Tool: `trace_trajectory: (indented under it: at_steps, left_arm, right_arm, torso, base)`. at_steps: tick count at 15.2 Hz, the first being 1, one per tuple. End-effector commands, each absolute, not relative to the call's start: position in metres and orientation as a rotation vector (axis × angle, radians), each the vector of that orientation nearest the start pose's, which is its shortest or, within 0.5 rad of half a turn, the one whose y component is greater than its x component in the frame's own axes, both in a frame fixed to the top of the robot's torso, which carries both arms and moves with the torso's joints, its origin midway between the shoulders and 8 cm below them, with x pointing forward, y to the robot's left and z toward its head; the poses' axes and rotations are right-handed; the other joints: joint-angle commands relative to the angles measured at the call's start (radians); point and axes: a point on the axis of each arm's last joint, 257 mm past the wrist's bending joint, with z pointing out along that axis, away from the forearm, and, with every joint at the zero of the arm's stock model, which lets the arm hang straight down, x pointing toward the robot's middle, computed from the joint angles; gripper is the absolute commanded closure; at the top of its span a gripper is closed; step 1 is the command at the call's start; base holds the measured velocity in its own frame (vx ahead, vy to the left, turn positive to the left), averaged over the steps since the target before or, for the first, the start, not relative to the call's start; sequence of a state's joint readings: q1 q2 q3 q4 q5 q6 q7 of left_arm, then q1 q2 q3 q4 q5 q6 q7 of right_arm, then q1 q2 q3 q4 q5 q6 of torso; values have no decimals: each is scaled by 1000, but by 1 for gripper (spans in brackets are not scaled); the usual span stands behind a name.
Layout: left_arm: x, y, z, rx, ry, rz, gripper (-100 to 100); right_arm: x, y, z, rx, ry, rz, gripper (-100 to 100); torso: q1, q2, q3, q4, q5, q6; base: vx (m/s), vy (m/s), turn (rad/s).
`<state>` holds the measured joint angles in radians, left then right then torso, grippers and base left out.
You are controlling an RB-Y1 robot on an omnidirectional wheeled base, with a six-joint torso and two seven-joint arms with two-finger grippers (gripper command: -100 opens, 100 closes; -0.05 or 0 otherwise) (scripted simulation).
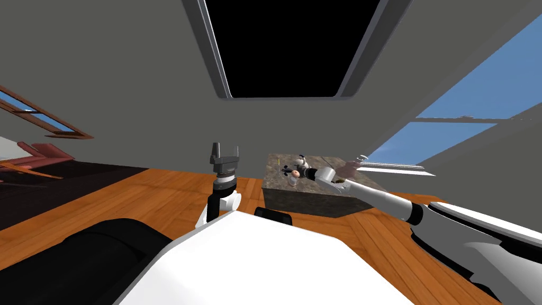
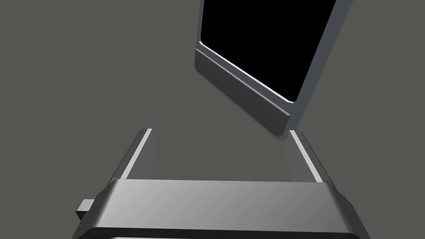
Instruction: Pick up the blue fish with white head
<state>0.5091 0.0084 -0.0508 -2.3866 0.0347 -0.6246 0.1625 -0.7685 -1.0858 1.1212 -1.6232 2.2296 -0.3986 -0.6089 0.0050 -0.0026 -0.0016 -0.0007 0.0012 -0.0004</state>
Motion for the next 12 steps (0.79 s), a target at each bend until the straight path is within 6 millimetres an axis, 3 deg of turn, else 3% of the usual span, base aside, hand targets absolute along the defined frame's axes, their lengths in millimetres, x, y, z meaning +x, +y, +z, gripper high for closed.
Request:
trace_trajectory:
  at_steps: [1,3,7,8,10,12]
  left_arm:
    - [297,260,87,-546,405,-1573,0]
    - [297,260,87,-546,405,-1573,0]
    - [297,260,87,-546,405,-1573,0]
    - [297,260,87,-546,405,-1573,0]
    - [297,260,87,-546,405,-1573,0]
    - [297,260,87,-546,405,-1573,0]
  right_arm:
    - [530,-219,-281,-1906,1385,-446,-100]
    - [525,-225,-285,-1877,1417,-422,-100]
    - [524,-226,-283,-1884,1393,-424,-100]
    - [522,-255,-295,-1855,1483,-421,-100]
    - [517,-264,-299,-1829,1509,-408,-100]
    - [517,-266,-296,-1803,1517,-396,-100]
  torso:
    - [0,0,0,0,0,0]
    - [1,3,2,0,0,-1]
    - [-4,4,2,0,-1,0]
    - [-4,3,2,0,-2,0]
    - [0,4,2,-1,-2,-3]
    - [1,3,1,-1,-2,-2]
  base:
    - [-13,76,326]
    - [-38,72,292]
    - [-6,14,-5]
    - [-20,47,296]
    - [-26,70,312]
    - [-9,32,8]
